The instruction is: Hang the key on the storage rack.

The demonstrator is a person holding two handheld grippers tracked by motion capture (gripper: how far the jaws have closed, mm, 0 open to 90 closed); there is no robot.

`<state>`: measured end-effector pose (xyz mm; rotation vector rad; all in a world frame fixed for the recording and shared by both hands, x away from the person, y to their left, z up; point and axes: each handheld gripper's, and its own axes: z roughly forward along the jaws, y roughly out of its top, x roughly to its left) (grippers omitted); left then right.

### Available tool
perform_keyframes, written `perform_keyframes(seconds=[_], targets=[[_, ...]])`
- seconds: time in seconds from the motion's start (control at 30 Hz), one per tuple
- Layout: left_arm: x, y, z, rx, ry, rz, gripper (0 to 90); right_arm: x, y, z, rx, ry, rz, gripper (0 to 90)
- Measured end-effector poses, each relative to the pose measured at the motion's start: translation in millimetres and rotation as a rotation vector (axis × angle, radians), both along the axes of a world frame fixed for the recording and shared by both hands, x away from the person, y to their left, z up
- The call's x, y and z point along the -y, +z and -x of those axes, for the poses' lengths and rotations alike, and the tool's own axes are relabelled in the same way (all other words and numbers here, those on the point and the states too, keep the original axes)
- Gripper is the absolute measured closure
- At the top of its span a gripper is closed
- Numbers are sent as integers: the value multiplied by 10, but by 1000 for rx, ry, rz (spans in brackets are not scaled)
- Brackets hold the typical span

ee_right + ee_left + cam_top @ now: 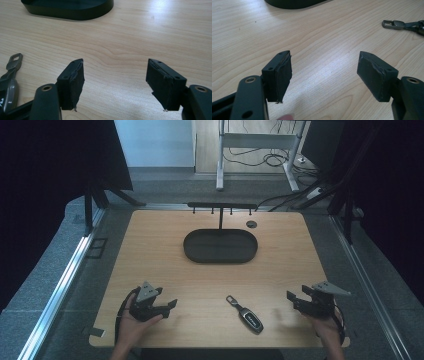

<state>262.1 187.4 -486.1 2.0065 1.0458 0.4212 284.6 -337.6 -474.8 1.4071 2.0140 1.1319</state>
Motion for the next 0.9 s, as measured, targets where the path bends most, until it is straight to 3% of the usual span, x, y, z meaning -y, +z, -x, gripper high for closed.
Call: perform_keyframes(seconds=[0.4, 0.9], targets=[[78, -41, -2, 1, -26, -27, 284, 35, 97, 39, -22, 12, -2, 312], [80, -38, 0, 13, -23, -28, 283, -31, 44, 16, -29, 28, 30, 319]])
